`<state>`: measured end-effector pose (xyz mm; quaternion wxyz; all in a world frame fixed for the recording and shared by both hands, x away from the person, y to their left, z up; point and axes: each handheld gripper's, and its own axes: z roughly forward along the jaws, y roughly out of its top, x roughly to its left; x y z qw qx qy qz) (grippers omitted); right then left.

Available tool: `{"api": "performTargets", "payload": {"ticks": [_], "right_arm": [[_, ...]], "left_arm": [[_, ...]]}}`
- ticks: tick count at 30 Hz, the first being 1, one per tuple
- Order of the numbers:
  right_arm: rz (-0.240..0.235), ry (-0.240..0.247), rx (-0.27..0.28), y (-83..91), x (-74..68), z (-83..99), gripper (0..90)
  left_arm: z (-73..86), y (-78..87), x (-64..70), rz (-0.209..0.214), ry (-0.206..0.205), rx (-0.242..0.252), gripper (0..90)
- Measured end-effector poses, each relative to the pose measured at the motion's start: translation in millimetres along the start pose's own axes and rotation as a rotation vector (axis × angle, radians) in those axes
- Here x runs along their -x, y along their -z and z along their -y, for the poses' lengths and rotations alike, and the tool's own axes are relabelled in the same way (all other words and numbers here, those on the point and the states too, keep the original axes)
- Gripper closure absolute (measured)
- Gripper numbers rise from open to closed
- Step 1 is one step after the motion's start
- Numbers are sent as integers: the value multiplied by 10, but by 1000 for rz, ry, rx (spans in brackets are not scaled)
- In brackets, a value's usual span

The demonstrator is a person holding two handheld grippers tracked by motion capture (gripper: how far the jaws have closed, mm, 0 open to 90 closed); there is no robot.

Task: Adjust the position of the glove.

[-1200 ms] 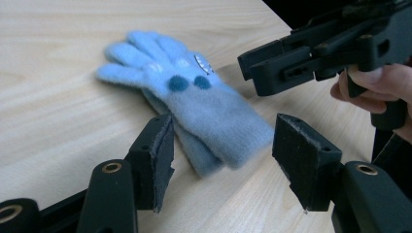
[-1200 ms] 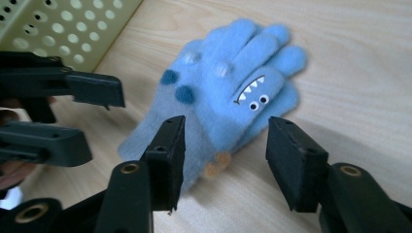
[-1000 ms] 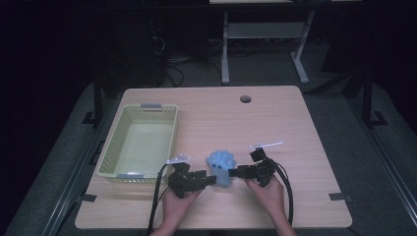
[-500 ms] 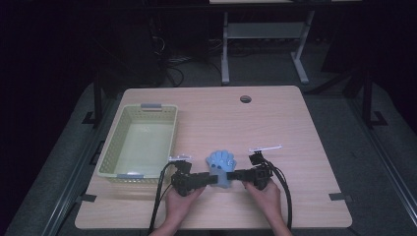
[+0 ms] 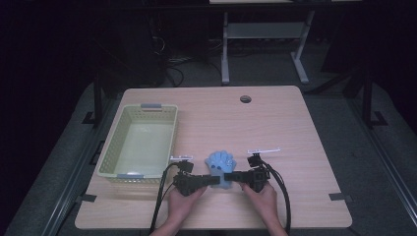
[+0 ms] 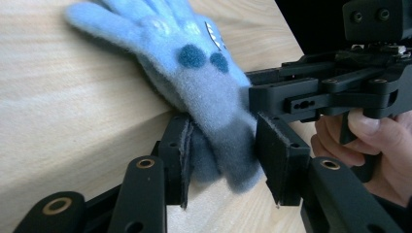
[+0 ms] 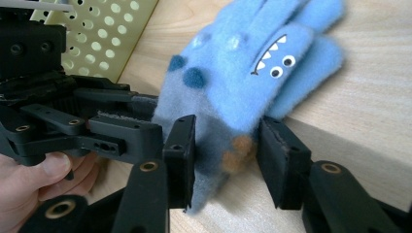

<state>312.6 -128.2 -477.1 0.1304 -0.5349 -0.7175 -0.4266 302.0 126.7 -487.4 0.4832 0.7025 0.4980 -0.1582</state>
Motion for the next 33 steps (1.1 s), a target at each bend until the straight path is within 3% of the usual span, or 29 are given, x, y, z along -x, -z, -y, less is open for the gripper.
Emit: {"api": "performTargets", "payload": {"ticks": [4, 7, 18, 33], "right_arm": [[-11, -19, 4, -8, 11, 15, 633], [-22, -24, 6, 4, 14, 16, 662], [-39, -45, 28, 23, 37, 35, 717], [-58, -63, 64, 54, 47, 50, 751]], "left_arm": [[14, -32, 0, 21, 15, -10, 606], [20, -41, 5, 23, -5, -6, 633], [-2, -74, -58, 69, 52, 14, 675], [-29, -80, -54, 96, 55, 16, 683]]}}
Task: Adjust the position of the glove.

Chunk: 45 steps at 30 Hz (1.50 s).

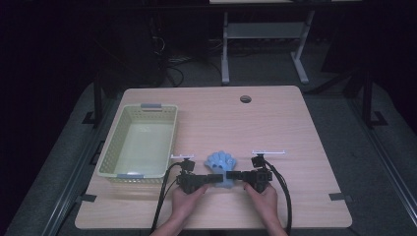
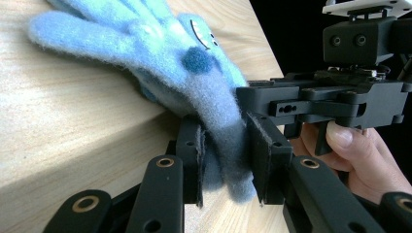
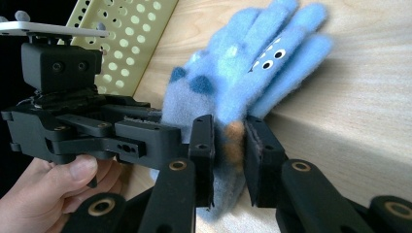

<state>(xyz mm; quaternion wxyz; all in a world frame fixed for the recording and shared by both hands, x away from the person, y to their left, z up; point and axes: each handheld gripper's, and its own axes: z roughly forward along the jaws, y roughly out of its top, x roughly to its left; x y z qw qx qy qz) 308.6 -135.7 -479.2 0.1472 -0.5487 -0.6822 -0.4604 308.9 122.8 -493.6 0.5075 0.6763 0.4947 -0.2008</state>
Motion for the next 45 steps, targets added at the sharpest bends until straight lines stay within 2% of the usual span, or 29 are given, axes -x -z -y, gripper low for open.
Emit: {"api": "performTargets", "payload": {"ticks": [3, 8, 12, 15, 20, 24, 32, 38, 45], "right_arm": [[8, -16, -2, -2, 7, 3, 748], [28, -39, -11, -8, 42, 3, 634], [20, -64, -10, -14, 60, 3, 649], [-7, -78, -17, -40, 69, 12, 696], [-8, -61, -2, -22, 46, 11, 744], [-12, -66, 7, -7, 39, 8, 755], [-33, -37, 58, 126, -56, -52, 761], [-50, -14, 108, 247, -171, -120, 765], [-59, 4, 135, 309, -257, -195, 766]], "left_arm": [[6, -8, -3, -17, -3, -6, 683], [7, -14, -8, -27, -2, -11, 680], [11, -25, -11, -34, -7, -9, 656], [3, -32, -23, -26, -3, -9, 652], [-10, -32, -48, -1, 8, -10, 683], [-19, -31, -41, 9, 13, -6, 685], [-118, 26, 140, 26, -17, 20, 683], [-239, 90, 281, 31, -59, 30, 683], [-331, 157, 372, 33, -89, 41, 683]]}}
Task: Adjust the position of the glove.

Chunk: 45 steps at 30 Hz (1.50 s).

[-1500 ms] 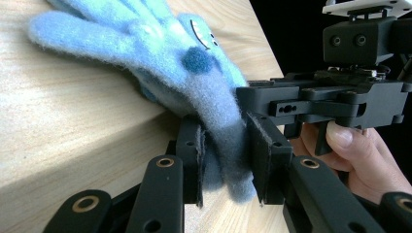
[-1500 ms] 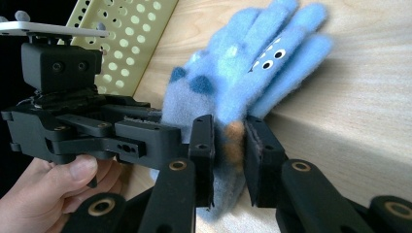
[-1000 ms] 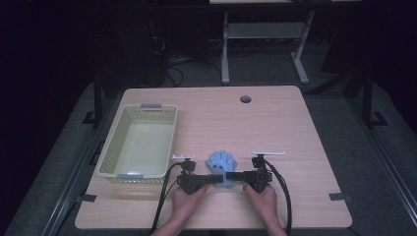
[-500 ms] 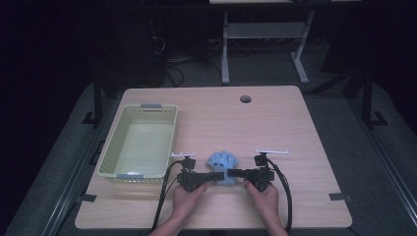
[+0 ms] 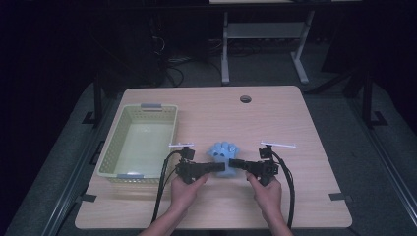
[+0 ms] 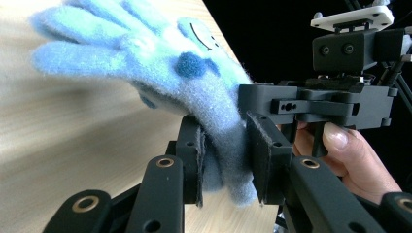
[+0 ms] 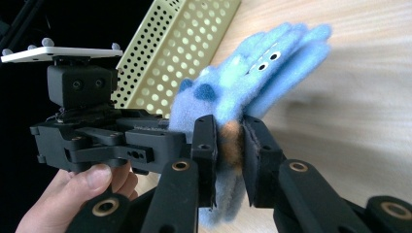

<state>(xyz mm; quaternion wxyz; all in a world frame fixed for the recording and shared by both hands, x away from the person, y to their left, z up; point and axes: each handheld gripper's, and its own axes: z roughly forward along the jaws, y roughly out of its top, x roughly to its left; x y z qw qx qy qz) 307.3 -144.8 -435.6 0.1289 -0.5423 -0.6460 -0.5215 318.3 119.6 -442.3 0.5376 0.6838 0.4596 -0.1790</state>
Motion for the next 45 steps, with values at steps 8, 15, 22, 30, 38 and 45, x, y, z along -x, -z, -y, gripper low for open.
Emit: {"api": "performTargets", "payload": {"ticks": [8, 15, 22, 30, 38, 45], "right_arm": [[-17, 20, 8, -19, -155, -109, 766], [-24, 48, 11, -81, -294, -200, 766], [-40, 78, 5, -142, -476, -313, 767], [-60, 110, 2, -276, -666, -439, 767], [-95, 128, -5, -451, -828, -515, 767], [-103, 149, -6, -559, -943, -577, 767]], "left_arm": [[-105, 141, 45, 4, -17, 20, 683], [-181, 297, 66, 7, -28, 31, 683], [-274, 477, 105, 7, -51, 51, 683], [-380, 713, 96, 7, -58, 76, 683], [-444, 948, 57, -7, -72, 98, 683], [-506, 1096, 38, -13, -78, 108, 683]]}}
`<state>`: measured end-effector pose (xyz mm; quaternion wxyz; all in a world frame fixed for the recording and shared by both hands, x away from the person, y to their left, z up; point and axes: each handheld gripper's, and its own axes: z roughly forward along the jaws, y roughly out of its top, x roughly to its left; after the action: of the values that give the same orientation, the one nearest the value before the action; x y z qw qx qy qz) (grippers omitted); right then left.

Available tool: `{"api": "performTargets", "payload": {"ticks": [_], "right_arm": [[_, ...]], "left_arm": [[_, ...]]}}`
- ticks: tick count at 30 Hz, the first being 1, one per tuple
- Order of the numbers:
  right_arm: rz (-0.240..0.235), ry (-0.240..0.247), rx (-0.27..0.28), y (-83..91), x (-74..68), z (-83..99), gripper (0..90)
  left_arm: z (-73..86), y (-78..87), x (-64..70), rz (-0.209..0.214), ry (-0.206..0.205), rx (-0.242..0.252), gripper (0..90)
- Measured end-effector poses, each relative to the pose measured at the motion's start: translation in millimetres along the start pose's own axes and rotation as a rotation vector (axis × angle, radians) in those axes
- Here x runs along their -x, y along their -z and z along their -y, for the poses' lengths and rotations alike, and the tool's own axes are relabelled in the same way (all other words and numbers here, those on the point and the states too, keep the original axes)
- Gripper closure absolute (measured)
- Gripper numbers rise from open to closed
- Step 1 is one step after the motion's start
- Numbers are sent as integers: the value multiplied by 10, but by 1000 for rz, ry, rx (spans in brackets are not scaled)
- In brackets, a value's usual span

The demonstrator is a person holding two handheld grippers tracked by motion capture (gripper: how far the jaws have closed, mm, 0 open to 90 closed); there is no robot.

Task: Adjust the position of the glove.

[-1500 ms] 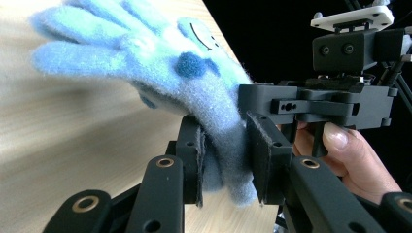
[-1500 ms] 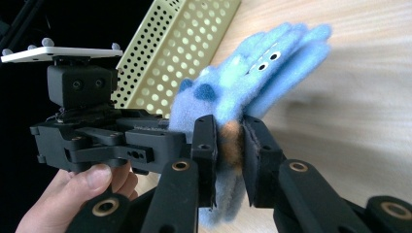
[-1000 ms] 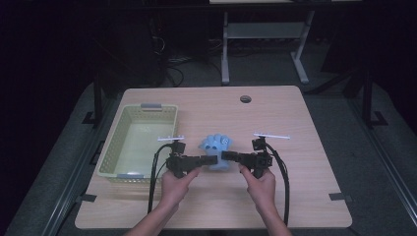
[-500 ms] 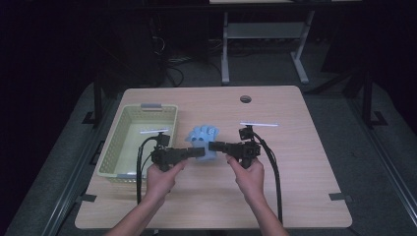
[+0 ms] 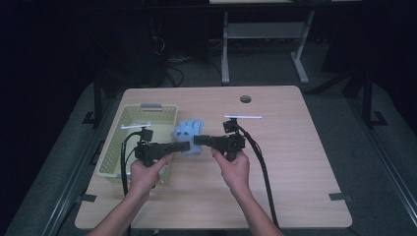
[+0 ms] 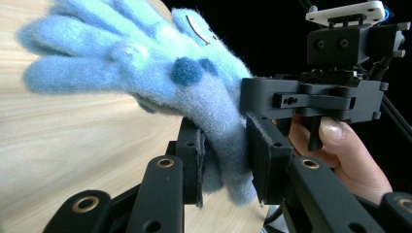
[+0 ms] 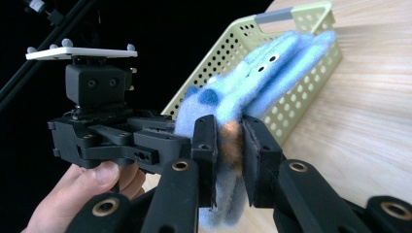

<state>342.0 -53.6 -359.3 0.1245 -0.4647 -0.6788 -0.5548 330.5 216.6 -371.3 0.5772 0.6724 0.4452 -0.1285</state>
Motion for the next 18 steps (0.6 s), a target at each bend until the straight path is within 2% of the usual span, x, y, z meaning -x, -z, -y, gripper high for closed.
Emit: {"api": "performTargets", "payload": {"ticks": [6, 10, 18], "right_arm": [[-8, 17, -11, -128, -77, -68, 767], [-16, 29, -27, -251, -114, -95, 767], [-37, 26, -42, -463, -174, -134, 767]], "left_arm": [[-44, 141, -71, 5, 17, 6, 683], [-59, 246, -125, -11, 22, 11, 684], [-90, 425, -223, -19, 36, 16, 684]]}}
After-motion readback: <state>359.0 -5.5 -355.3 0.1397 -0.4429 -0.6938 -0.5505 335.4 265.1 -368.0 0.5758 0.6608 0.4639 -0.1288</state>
